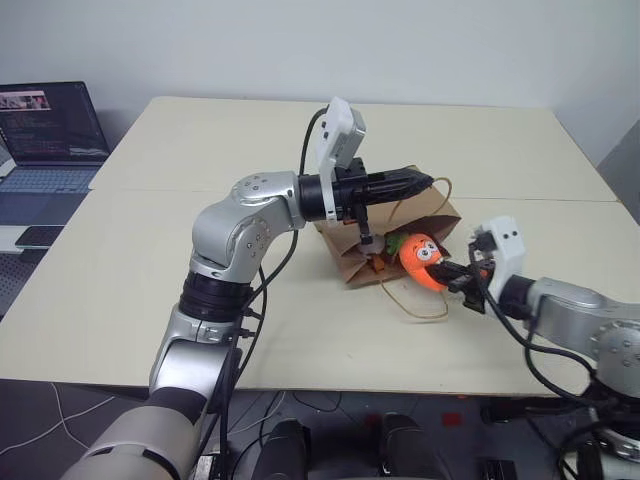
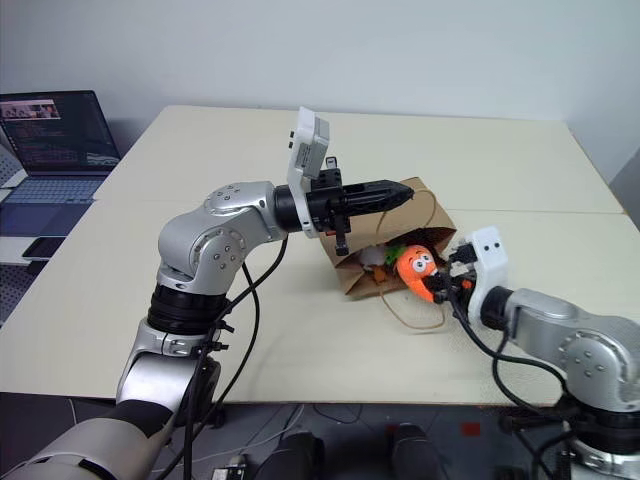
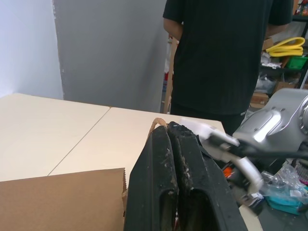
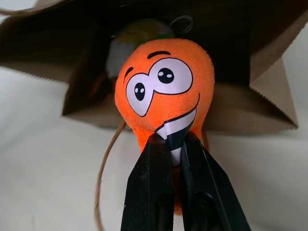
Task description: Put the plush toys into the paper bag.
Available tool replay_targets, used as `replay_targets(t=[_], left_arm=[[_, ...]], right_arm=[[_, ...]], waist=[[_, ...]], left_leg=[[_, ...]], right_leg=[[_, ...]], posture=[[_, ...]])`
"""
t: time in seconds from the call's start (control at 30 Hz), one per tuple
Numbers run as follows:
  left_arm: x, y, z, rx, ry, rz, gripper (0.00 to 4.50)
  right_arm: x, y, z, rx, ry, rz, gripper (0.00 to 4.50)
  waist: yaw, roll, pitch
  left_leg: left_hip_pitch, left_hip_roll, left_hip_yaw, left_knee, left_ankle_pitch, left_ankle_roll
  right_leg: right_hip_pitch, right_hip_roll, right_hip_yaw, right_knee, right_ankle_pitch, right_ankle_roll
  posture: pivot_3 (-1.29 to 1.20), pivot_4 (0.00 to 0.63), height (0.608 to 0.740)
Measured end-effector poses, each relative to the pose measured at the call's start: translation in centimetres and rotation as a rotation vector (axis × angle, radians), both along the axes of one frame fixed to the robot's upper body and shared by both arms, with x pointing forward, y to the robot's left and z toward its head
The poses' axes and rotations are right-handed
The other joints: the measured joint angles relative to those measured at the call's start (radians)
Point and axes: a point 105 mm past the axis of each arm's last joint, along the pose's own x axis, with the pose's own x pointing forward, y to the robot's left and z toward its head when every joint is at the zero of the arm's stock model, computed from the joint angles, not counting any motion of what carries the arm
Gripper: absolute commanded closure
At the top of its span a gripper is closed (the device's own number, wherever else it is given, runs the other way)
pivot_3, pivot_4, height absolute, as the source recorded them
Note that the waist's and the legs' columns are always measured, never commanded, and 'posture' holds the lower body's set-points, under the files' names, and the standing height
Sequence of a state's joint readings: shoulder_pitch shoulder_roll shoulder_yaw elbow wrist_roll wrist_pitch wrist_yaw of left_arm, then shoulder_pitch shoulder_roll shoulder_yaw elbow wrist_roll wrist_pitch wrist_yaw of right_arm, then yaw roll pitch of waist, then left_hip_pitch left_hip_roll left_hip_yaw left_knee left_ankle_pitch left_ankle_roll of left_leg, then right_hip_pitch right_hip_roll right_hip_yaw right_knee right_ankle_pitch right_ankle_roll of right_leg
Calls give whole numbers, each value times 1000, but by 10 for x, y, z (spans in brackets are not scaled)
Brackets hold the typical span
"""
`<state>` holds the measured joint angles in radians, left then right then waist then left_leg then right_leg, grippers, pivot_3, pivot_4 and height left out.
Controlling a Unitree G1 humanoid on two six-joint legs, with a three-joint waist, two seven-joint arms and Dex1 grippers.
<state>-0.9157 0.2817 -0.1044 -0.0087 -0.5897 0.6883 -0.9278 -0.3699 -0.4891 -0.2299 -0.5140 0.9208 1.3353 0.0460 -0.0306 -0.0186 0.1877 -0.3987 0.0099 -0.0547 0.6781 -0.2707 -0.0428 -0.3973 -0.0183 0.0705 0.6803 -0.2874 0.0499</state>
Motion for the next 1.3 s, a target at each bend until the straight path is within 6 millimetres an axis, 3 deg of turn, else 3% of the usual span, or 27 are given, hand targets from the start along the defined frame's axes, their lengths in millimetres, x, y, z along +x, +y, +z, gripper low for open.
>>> replay_targets(t=[0.43, 0.67, 0.9, 1.07, 1.2, 1.3], left_arm=[[-4, -2, 0, 10, -10, -12, 4500], [-4, -2, 0, 11, -8, -12, 4500], [-4, -2, 0, 11, -8, -9, 4500], [-3, -3, 0, 10, -9, -4, 4500], [0, -2, -1, 16, -10, 15, 4500], [1, -3, -1, 17, -11, 21, 4500]], right_arm=[[37, 21, 0, 102, -24, -225, 4450], [50, 21, -7, 94, -39, -312, 2407], [53, 25, 2, 107, -99, -313, 169], [44, 24, 11, 80, -125, -248, 77], [16, 15, 23, 86, -144, -110, 77], [-5, 0, 19, 129, -106, -67, 77]], waist=[[-2, 0, 0], [-3, 0, 0], [-3, 0, 0], [-3, 1, 0], [2, 1, 0], [1, 1, 0]], left_leg=[[-3, 0, 1, -1, 0, 0], [-3, 0, 2, -1, 0, 0], [-3, 0, 2, -2, 0, 0], [-3, 0, 1, -2, 0, 0], [-4, 0, 0, -2, 0, 0], [-4, 0, 1, -2, 0, 0]], right_leg=[[-6, 0, 1, 2, 0, 0], [-7, 0, 1, 2, 0, 0], [-7, 0, 1, 2, 0, 0], [-7, 0, 1, 2, 0, 0], [-6, 0, 0, 1, 0, 0], [-6, 0, 1, 0, 0, 0]], posture=[[0, 150, 740], [0, 150, 740], [0, 150, 740], [0, 150, 740], [0, 150, 740], [0, 150, 740]])
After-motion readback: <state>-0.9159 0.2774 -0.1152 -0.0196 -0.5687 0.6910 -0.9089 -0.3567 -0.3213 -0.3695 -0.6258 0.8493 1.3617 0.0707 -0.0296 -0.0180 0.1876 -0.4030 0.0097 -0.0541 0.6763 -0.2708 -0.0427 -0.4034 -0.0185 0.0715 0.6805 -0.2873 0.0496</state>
